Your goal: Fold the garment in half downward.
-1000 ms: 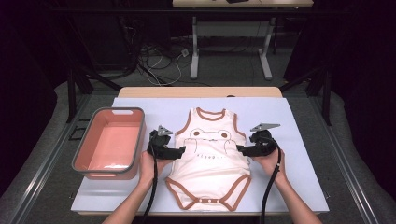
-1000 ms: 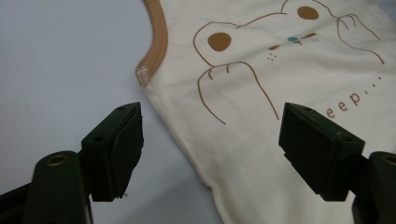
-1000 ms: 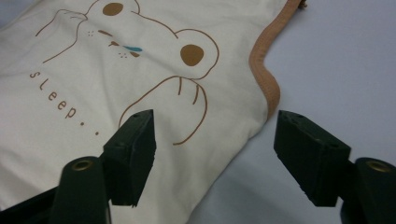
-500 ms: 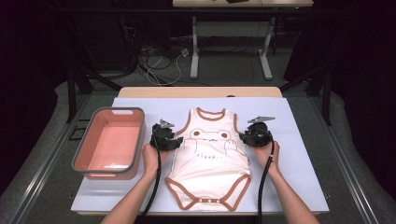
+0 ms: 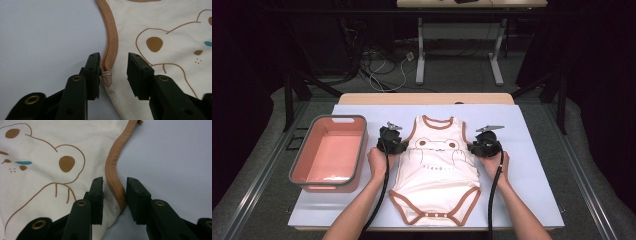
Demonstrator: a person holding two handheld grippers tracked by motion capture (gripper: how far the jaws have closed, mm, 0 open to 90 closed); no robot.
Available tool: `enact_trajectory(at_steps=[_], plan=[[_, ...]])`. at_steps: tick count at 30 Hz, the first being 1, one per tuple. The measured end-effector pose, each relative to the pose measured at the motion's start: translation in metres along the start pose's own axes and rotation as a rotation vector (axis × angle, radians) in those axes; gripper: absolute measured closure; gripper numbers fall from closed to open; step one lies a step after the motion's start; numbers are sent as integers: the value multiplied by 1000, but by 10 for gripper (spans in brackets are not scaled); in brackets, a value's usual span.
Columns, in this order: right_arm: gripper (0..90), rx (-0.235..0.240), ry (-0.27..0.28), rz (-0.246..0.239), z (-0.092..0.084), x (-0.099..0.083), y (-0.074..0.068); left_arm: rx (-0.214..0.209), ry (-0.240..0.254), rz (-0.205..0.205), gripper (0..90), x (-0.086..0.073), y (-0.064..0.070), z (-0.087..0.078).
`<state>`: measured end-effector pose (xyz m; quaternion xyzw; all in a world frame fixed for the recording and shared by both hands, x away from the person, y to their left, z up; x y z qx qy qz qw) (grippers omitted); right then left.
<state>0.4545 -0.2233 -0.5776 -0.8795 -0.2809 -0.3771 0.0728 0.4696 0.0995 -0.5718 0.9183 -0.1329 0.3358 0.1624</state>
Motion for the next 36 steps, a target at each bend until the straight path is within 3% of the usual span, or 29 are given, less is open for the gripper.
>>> enact_trajectory(at_steps=[6, 7, 10, 14, 18, 24, 36], plan=[[720, 7, 5, 2, 0, -2, 1, 9, -24, 7, 649, -1, -3, 7], [735, 10, 6, 0, 0, -2, 1, 15, -22, 12, 661, -1, -3, 7], [803, 25, 6, 1, 0, -1, -1, 4, -16, 18, 809, -2, -5, 7], [869, 30, 8, -20, 0, 0, -3, 6, -27, 42, 848, -1, -3, 7], [876, 14, 19, -28, -1, 1, -2, -5, -20, 30, 856, -1, -4, 7], [876, -5, 60, -52, -5, 4, -1, -9, 25, 15, 855, 1, -6, 4], [876, -17, 130, -44, -17, 10, 3, 5, 105, 23, 859, 7, -7, -10]])
Point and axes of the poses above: each handheld gripper's, and its own axes: z roughly forward along the jaws, x roughly out of its top, y roughly to its right, the point moved 3 cm from there along z, roughly forward along the jaws, and after that the axes turned 12 degrees about -z, right-handed, at the moved point
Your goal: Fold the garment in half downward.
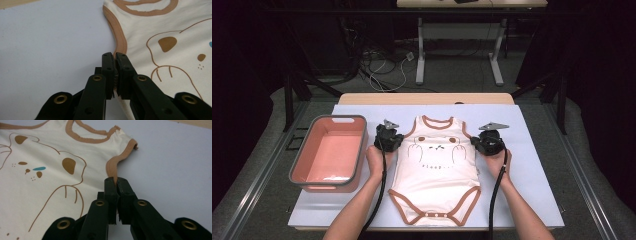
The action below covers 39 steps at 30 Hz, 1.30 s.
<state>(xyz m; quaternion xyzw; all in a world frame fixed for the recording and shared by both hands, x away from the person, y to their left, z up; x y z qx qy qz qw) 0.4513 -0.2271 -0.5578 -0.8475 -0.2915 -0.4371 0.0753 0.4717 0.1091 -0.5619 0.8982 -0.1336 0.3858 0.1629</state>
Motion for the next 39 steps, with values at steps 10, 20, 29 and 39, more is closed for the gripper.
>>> enact_trajectory(at_steps=[10, 20, 29, 39], plan=[[876, 1, 60, -11, -12, 8, 1, -9, 57, 8, 857, 6, 2, -15], [873, 37, 60, -39, -30, 12, -7, -14, 40, 12, 852, -3, 6, -30], [872, 79, 16, -54, -48, 7, -17, 2, 39, 51, 851, -13, 16, -48], [872, 121, -50, -72, -62, -4, -34, 1, 16, 104, 850, -35, 23, -65]])
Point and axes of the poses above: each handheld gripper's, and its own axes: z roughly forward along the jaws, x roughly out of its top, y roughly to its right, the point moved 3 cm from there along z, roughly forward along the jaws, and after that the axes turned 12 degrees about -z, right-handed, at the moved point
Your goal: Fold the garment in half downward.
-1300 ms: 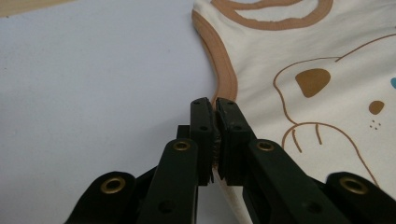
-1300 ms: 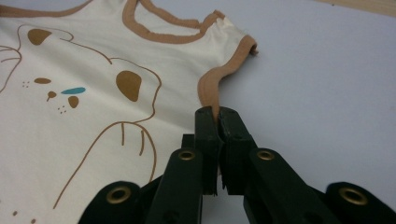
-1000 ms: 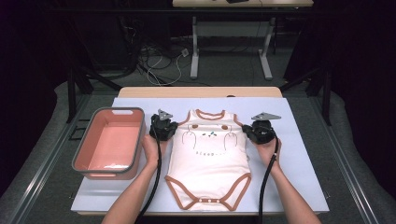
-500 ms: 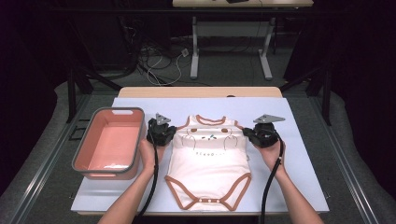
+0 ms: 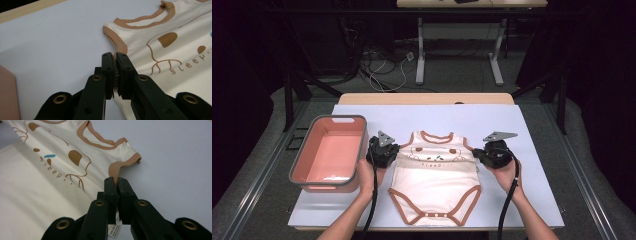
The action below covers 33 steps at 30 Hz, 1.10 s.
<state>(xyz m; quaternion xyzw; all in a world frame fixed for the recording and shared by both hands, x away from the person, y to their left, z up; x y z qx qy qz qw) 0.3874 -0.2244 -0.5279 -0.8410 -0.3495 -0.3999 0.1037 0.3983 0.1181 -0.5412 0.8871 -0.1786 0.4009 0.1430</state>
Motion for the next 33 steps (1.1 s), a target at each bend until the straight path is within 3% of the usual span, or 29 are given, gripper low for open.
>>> enact_trajectory(at_steps=[4, 13, 19, 27, 33], plan=[[868, 24, -35, -20, -2, -6, -9, -5, -28, 23, 850, -13, 3, -2], [846, 72, -183, -47, 11, -27, -20, -33, -104, 37, 836, -37, 8, 3], [792, 80, -218, -54, 17, -31, -20, -46, -111, 27, 774, -43, 6, 7], [511, 86, -200, -37, 14, -29, -16, -62, -131, 12, 484, -44, 8, 5], [324, 95, -165, -13, 14, -27, -16, -89, -148, 6, 341, -44, 6, 3]])
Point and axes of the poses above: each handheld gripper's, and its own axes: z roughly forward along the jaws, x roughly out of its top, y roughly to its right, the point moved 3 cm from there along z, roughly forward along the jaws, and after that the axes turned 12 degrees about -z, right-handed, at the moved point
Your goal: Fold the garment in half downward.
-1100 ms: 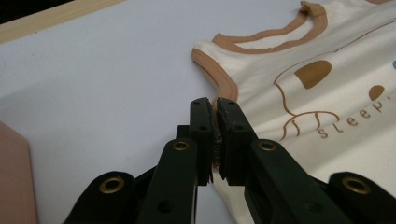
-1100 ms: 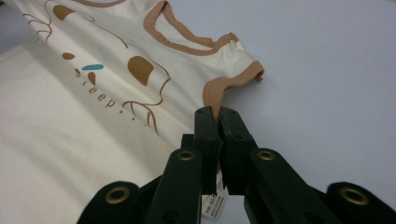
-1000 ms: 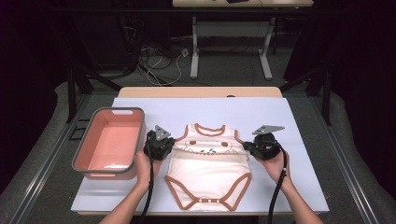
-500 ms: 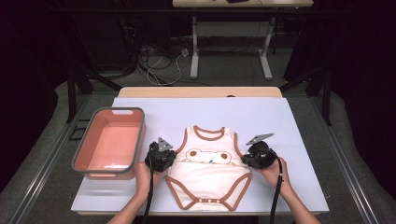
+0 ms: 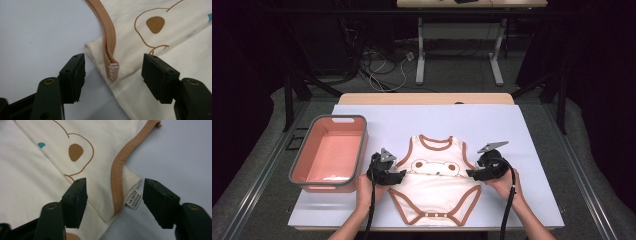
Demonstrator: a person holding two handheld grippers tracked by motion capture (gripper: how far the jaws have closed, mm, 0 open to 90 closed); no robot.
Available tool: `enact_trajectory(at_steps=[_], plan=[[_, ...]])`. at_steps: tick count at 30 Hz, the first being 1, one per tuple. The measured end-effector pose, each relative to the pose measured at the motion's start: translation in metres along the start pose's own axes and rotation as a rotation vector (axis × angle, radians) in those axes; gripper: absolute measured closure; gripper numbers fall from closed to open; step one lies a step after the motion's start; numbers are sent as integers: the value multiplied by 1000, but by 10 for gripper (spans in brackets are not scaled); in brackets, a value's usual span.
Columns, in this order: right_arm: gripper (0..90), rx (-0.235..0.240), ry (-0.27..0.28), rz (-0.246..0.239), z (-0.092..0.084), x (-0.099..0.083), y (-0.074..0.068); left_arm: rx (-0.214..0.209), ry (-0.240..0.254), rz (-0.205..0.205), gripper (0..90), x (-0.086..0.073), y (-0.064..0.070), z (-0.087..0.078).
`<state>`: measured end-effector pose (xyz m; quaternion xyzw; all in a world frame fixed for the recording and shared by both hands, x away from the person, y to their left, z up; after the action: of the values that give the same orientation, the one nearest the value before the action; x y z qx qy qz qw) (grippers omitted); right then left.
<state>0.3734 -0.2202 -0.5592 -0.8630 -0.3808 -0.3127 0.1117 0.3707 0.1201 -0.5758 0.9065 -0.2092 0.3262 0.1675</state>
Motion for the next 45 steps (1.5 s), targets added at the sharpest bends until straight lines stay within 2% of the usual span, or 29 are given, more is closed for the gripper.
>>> enact_trajectory(at_steps=[6, 11, 21, 25, 32, 33, 37, 42, 45], plan=[[189, 8, 28, 5, 1, 1, 0, -26, 2, 1, 273, 2, 0, -4], [149, 10, 52, 5, 1, 3, -1, -46, -18, -5, 179, 1, 1, -2], [129, 4, 63, -24, 4, 7, -2, -46, -23, -4, 96, 3, 1, -1], [113, 12, 61, -19, 6, 7, -1, -45, -32, -2, 60, 5, 2, 2], [112, 15, 59, -11, 8, 11, 0, -50, -20, -9, 16, 13, 5, 3], [119, 12, 73, -12, 10, 13, 1, -58, -23, -14, 10, 14, 6, 3], [142, 1, 54, -12, 11, 18, 2, -60, -32, -4, 8, 18, 8, 5], [164, -13, 71, -4, 14, 27, 3, -63, -38, -3, 16, 27, 7, 9], [196, -30, 77, 0, 16, 32, 5, -59, -29, -20, 52, 33, 4, 13]])
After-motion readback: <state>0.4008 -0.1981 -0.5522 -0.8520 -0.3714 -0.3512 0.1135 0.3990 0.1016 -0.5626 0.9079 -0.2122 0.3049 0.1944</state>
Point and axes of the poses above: each handheld gripper's, and its own axes: z roughly forward along the jaws, x roughly out of its top, y roughly to its right, the point moved 3 cm from there along z, roughly forward along the jaws, and after that the axes turned 12 degrees about -z, right-handed, at the moved point
